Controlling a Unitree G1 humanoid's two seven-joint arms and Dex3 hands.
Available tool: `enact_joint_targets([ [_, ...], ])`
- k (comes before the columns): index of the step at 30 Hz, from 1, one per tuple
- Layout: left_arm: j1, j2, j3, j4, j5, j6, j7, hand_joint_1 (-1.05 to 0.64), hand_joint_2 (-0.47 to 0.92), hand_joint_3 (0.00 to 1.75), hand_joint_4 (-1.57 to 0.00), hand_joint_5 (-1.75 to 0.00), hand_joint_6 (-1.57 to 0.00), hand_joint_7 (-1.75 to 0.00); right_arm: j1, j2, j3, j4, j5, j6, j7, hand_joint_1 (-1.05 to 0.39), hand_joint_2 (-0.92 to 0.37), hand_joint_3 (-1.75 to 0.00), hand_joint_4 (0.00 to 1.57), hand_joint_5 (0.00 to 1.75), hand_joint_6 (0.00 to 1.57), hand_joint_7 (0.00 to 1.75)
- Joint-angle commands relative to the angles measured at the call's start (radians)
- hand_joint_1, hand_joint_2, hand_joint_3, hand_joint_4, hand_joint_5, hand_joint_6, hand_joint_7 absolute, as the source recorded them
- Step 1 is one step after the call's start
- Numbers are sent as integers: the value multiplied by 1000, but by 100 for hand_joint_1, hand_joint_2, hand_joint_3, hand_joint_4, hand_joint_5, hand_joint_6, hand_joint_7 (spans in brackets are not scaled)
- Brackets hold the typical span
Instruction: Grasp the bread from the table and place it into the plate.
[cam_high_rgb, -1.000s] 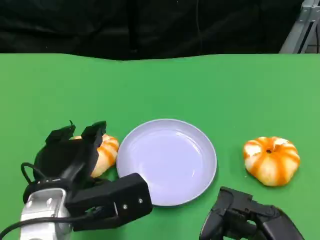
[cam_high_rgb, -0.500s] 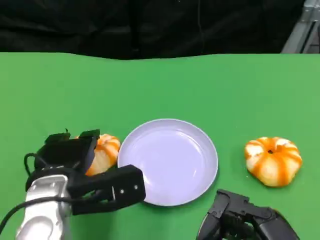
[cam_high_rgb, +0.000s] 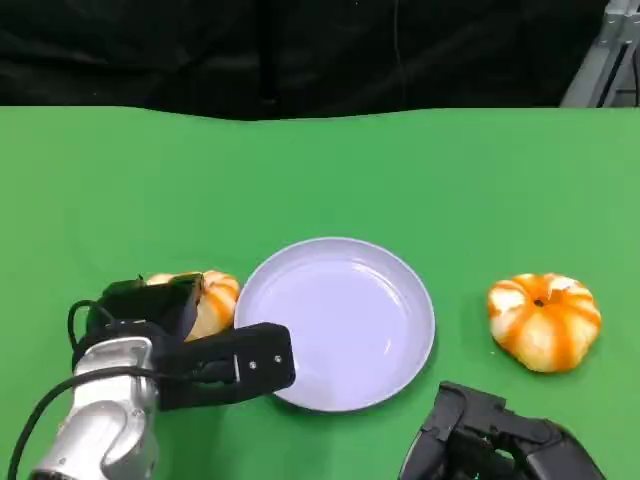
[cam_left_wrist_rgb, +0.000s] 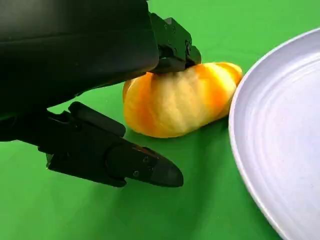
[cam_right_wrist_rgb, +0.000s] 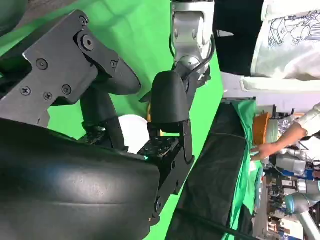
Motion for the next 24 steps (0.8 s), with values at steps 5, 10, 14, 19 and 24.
enact_joint_targets([
  [5, 69, 41, 40, 58, -115, -205, 242, -20, 90, 15, -82, -157, -66, -153, 6, -7, 4, -15, 7, 10, -7, -7, -35, -132, 68, 166, 67, 146],
  [10, 87, 56, 60, 117, -167, -353, 404, -16, 90, 17, -89, -174, -68, -174, 5, -8, 3, -16, 7, 12, -7, -6, -35, -131, 68, 165, 66, 146],
  [14, 81, 59, 55, 134, -175, -368, 419, -16, 89, 17, -90, -175, -68, -175, 5, -8, 3, -16, 7, 12, -7, -6, -35, -131, 68, 165, 66, 146],
  [19, 78, 59, 64, 119, -164, -363, 468, -16, 88, 22, -90, -175, -68, -175, 0, -9, -1, -8, 10, 9, -5, -7, -35, -131, 69, 166, 66, 147],
  [24, 75, 59, 74, 93, -147, -350, 547, -16, 59, 88, -90, -175, -66, -175, -8, -9, -9, 5, 14, 4, -1, -8, -34, -132, 70, 165, 66, 145],
])
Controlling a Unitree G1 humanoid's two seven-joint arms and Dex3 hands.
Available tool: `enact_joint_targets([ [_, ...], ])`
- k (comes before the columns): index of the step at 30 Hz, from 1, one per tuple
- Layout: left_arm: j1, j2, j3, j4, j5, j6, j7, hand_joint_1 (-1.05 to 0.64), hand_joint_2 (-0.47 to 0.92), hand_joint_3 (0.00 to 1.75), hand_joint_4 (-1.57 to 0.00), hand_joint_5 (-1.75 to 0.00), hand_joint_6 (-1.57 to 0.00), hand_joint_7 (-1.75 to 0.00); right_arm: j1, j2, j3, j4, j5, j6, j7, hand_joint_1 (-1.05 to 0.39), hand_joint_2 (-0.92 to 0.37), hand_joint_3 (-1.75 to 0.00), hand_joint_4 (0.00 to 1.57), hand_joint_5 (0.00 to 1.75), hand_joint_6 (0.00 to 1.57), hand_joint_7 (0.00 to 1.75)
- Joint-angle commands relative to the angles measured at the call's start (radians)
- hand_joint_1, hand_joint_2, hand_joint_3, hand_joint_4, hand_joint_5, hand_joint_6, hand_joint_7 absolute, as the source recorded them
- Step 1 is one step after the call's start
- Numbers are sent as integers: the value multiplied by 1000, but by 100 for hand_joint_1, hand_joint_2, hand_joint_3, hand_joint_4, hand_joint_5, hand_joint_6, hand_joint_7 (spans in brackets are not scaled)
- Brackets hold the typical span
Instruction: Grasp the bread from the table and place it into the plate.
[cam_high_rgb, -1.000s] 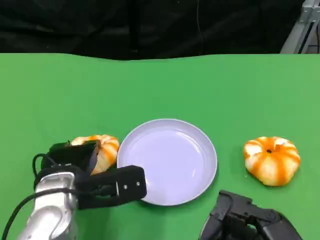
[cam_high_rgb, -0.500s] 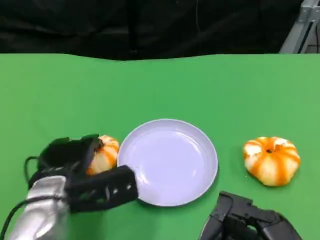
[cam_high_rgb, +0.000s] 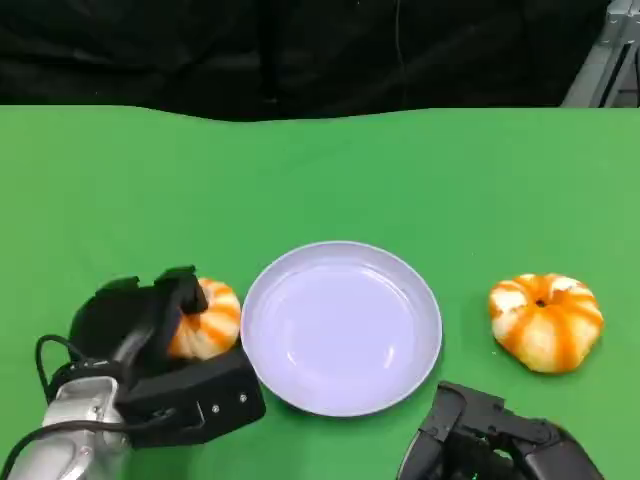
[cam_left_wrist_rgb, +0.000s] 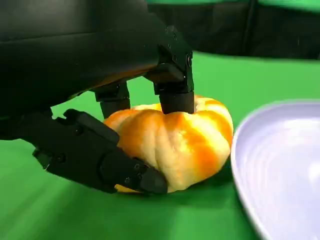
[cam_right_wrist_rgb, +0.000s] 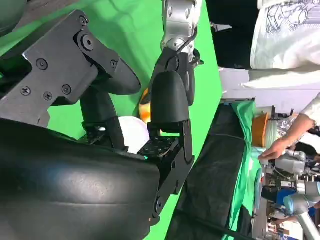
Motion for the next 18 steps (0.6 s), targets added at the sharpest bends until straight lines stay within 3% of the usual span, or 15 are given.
enact_joint_targets([
  [1, 2, 14, 7, -16, 6, 8, 42, -16, 58, 90, -90, -175, -66, -175, -3, -8, -9, 6, 13, 1, 1, -8, -33, -132, 70, 165, 67, 145],
  [18, 2, 15, 4, -16, 4, 9, 45, -16, 55, 97, -90, -175, -66, -175, -3, -8, -10, 7, 14, 1, 2, -8, -33, -133, 70, 165, 67, 144],
])
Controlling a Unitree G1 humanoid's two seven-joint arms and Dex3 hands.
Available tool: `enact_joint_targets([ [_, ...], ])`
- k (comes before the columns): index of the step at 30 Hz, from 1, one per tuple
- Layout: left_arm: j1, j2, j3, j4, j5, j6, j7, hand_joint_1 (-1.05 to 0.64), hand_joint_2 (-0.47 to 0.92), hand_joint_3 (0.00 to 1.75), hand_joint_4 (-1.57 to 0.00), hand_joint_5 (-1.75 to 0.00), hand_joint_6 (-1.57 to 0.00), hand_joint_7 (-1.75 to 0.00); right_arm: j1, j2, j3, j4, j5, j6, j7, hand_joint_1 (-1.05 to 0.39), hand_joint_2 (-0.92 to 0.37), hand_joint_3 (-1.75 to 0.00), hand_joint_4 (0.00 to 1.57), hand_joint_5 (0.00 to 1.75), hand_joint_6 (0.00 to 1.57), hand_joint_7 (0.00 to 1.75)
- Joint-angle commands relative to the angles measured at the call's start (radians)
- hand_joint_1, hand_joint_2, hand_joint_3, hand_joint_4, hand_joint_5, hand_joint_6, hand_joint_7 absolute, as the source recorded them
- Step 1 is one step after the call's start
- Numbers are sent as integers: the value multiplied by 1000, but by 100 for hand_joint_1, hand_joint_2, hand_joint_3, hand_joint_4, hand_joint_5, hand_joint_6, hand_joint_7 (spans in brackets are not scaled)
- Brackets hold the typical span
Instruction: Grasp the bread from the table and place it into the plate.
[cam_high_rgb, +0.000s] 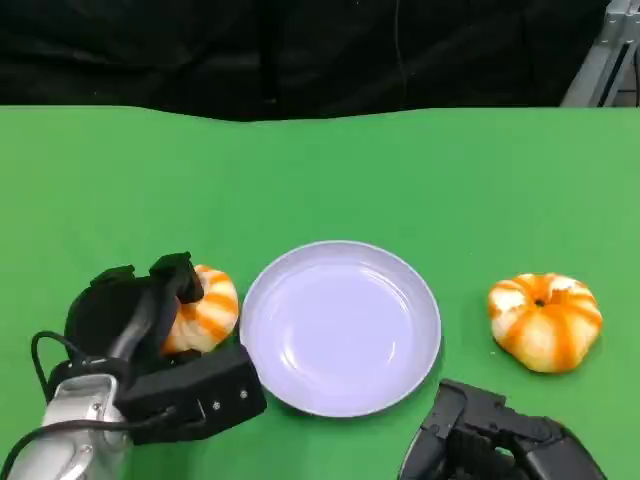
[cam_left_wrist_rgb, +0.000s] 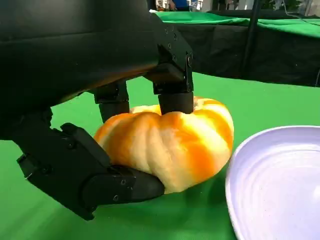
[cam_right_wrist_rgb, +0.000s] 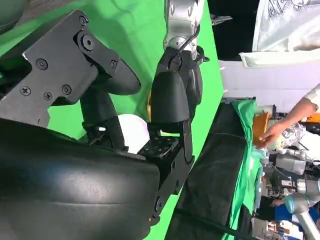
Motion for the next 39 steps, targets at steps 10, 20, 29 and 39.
enact_joint_targets([
  [10, -21, -57, -18, -236, 101, -119, 320, -17, 29, 144, -103, -175, -80, -175, -2, -5, 2, 21, 7, -2, -2, -7, -34, -133, 69, 165, 66, 144],
  [20, -8, -75, -21, -278, 116, -117, 302, -18, 28, 142, -104, -175, -78, -175, 3, -3, 19, 31, -3, -18, -11, -5, -35, -132, 69, 166, 66, 144],
  [29, -5, -86, -31, -333, 86, -146, 238, -20, 27, 150, -103, -175, -79, -175, 2, 8, 33, 43, 0, -20, -19, -4, -34, -133, 69, 168, 66, 146],
  [39, -7, -94, -59, -346, 71, -178, 152, -19, 21, 145, -103, -175, -79, -175, -5, 19, 56, 45, 8, 3, -32, -2, -33, -136, 68, 170, 65, 147],
])
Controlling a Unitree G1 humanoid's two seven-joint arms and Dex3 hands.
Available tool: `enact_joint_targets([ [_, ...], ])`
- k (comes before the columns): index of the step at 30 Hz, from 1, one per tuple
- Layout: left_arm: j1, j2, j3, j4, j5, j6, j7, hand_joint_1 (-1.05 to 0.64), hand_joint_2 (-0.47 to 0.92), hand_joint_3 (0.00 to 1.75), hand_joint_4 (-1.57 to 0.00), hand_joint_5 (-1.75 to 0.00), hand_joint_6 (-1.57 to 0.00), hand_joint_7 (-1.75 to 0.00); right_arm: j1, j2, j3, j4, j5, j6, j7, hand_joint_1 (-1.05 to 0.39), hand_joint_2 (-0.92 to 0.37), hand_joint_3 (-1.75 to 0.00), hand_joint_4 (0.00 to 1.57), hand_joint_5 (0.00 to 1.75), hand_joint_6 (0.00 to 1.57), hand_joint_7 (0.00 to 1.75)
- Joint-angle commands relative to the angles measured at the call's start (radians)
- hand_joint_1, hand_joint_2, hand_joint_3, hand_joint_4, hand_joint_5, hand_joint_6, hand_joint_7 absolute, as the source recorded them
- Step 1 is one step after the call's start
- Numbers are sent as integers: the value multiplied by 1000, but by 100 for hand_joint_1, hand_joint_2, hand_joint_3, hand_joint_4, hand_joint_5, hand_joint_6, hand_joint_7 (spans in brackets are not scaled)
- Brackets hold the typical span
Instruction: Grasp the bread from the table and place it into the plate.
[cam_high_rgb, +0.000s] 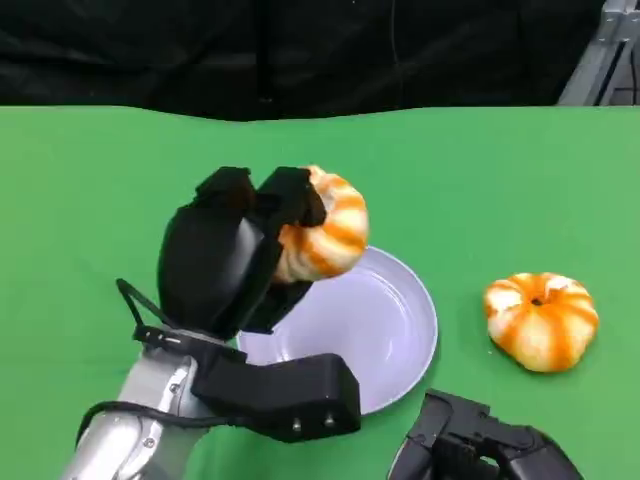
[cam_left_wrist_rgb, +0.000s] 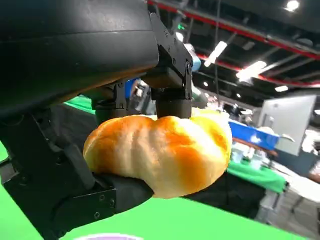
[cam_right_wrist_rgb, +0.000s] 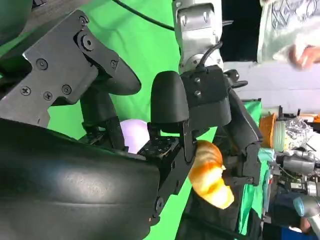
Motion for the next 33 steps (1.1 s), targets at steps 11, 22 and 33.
enact_joint_targets([
  [11, -61, 44, -52, 72, -77, 53, -435, -17, 37, 125, -93, -175, -72, -172, -22, 27, 46, 30, -11, 6, -38, -1, -31, -140, 70, 170, 65, 148],
  [22, -88, 41, -55, 42, -103, 177, -675, -24, 91, 17, -63, -162, -93, -28, -36, 30, 52, 43, -13, 9, -54, -1, -32, -138, 71, 168, 65, 147],
  [33, -93, 55, -157, -6, 22, 326, -864, -83, 92, 41, -1, -3, -7, -5, -1, 3, 36, -10, 9, 9, -38, -3, -33, -135, 70, 167, 66, 146],
])
